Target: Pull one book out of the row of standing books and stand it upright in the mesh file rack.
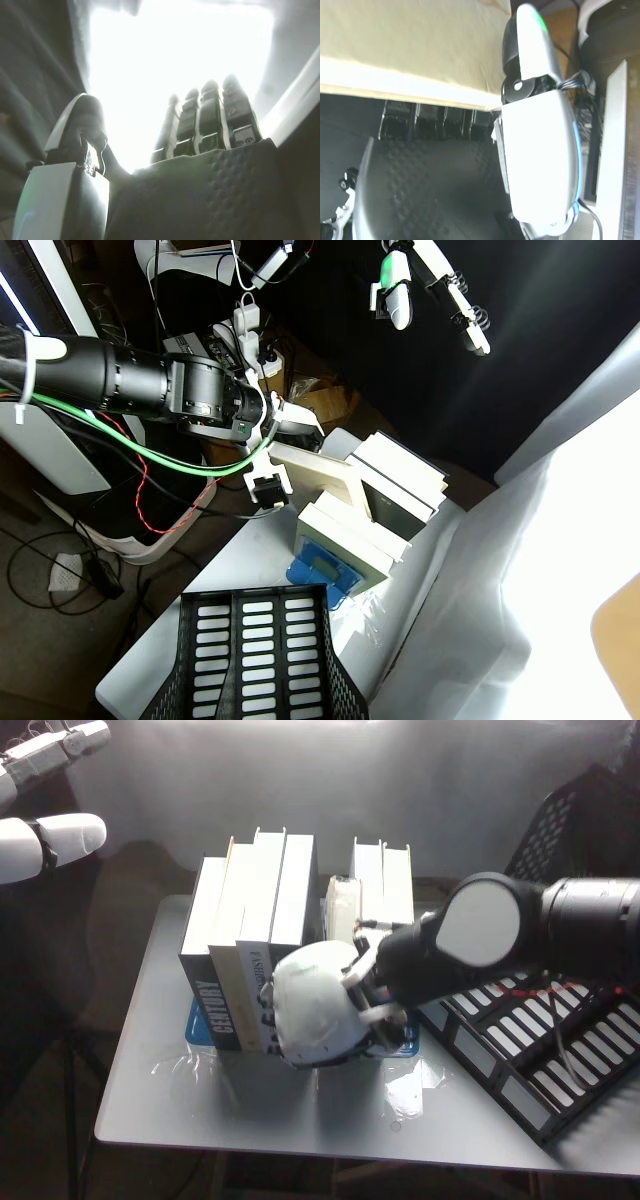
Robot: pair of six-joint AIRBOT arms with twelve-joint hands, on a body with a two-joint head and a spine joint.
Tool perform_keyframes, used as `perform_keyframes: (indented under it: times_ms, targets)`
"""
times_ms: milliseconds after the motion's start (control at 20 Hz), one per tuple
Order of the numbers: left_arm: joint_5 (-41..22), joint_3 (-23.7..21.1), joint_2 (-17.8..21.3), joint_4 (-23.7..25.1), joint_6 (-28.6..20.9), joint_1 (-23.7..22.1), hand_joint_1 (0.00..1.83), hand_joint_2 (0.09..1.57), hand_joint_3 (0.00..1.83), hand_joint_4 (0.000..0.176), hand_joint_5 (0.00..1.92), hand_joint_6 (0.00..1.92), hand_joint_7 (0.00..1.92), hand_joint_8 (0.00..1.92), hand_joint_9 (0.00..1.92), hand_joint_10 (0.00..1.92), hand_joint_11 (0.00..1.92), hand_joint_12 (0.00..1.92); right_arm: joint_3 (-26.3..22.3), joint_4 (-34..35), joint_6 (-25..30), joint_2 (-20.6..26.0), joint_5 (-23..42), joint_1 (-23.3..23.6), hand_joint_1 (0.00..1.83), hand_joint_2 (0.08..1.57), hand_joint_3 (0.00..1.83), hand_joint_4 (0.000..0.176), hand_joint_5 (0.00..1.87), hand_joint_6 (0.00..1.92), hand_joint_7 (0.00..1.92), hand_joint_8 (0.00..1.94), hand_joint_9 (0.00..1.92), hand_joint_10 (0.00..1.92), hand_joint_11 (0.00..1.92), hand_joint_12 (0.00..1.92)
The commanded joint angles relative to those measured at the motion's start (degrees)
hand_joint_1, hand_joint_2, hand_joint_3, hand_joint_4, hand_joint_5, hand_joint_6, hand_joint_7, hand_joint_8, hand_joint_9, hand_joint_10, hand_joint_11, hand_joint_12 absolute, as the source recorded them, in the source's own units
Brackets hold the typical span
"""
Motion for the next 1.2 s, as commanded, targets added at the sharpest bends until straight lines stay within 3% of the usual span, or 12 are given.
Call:
perform_keyframes:
  times_ms: [0,100,300,350,400,600,650,750,800,950,1050,1150]
  targets:
    - [-6.35,0.04,0.93,-2.67,-0.33,0.03,0.45,1.38,0.01,0.007,0.07,0.01,0.0,0.0,0.0,0.0,0.0,0.0,-0.26,0.34,0.04,1.47,-1.31,0.66,1.37,1.11,0.0,0.0,0.91,1.12,1.08,0.82,0.84,1.25,0.58,1.69]
    - [-6.4,-0.26,1.27,-3.2,-0.33,0.27,0.48,1.37,0.0,0.012,0.08,0.01,0.0,0.0,0.0,0.0,0.0,0.0,-0.99,0.5,0.04,2.2,-0.58,1.45,1.37,1.13,0.0,0.0,0.88,1.15,1.03,0.88,0.83,1.33,0.58,1.73]
    - [-6.36,-0.88,1.87,-3.73,-0.33,0.37,0.46,1.39,0.01,0.034,0.07,0.0,0.0,0.0,0.0,0.0,0.0,0.0,-2.41,1.93,0.04,4.45,1.82,4.08,1.37,1.11,0.0,0.0,0.89,1.1,1.07,0.8,0.88,1.31,0.6,1.71]
    - [-6.3,-0.95,1.89,-3.91,-0.33,0.37,0.33,1.41,0.01,0.063,0.01,0.0,0.0,0.0,0.0,0.0,0.0,0.0,-2.74,2.17,0.04,5.04,2.35,4.7,1.38,1.11,0.0,0.0,0.91,1.07,1.08,0.78,0.9,1.29,0.61,1.7]
    - [-6.12,-0.98,1.9,-3.97,-0.33,0.36,0.31,1.41,0.02,0.066,0.01,0.0,0.0,0.0,0.0,0.0,0.0,0.0,-3.13,2.49,0.04,5.68,2.85,5.36,1.38,1.1,0.0,0.0,0.92,1.05,1.08,0.76,0.91,1.27,0.63,1.68]
    - [-5.84,-1.63,2.28,-3.94,-0.33,0.31,0.43,1.42,0.01,0.046,0.07,0.02,0.0,0.0,0.0,0.0,0.0,0.0,-4.27,3.08,0.05,7.91,4.47,8.35,1.37,1.13,0.0,0.0,0.84,1.19,1.03,0.88,0.86,1.31,0.58,1.71]
    - [-5.84,-1.63,2.27,-3.96,-0.33,0.26,0.49,1.41,0.0,0.034,0.08,0.02,0.0,0.0,0.0,0.0,0.0,0.0,-4.45,3.36,0.05,8.48,5.1,9.07,1.37,1.14,0.0,0.0,0.81,1.25,1.02,0.9,0.86,1.3,0.59,1.7]
    - [-5.81,-1.74,2.31,-3.96,-0.33,0.19,0.47,1.41,0.0,0.038,0.07,0.01,0.0,0.0,0.0,0.0,0.0,0.0,-4.99,3.58,0.28,9.72,6.11,10.76,1.37,1.15,0.0,0.0,0.79,1.29,0.97,0.95,0.87,1.3,0.61,1.71]
    - [-5.82,-1.75,2.31,-3.96,-0.33,0.15,0.41,1.44,0.01,0.058,0.04,0.01,0.0,0.0,0.0,0.0,0.0,0.0,-5.09,3.58,0.62,10.07,6.5,11.26,1.37,1.13,0.0,0.0,0.87,1.11,1.0,0.95,0.88,1.32,0.72,1.71]
    - [-5.71,-1.71,2.43,-4.22,-0.33,0.38,0.34,1.48,0.02,0.054,0.01,0.01,0.0,0.0,0.0,0.0,0.0,0.0,-4.75,3.12,1.66,10.72,8.37,12.98,1.37,1.14,0.0,0.0,0.87,1.07,0.96,1.03,0.88,1.35,0.77,1.69]
    - [-5.46,-1.63,2.43,-4.21,-0.33,0.37,0.39,1.46,0.01,0.038,0.03,0.01,0.0,0.0,0.0,0.0,0.0,0.0,-4.37,3.18,1.66,10.74,8.89,13.02,1.37,1.12,0.0,0.0,0.91,1.0,0.99,0.99,0.9,1.33,0.77,1.67]
    - [-5.36,-1.6,2.46,-4.21,-0.33,0.18,0.39,1.46,0.0,0.055,0.03,0.01,0.0,0.0,0.0,0.0,0.0,0.0,-4.02,3.25,1.85,10.88,8.93,12.99,1.37,1.13,0.0,0.0,0.89,1.02,1.0,0.96,0.88,1.33,0.7,1.64]
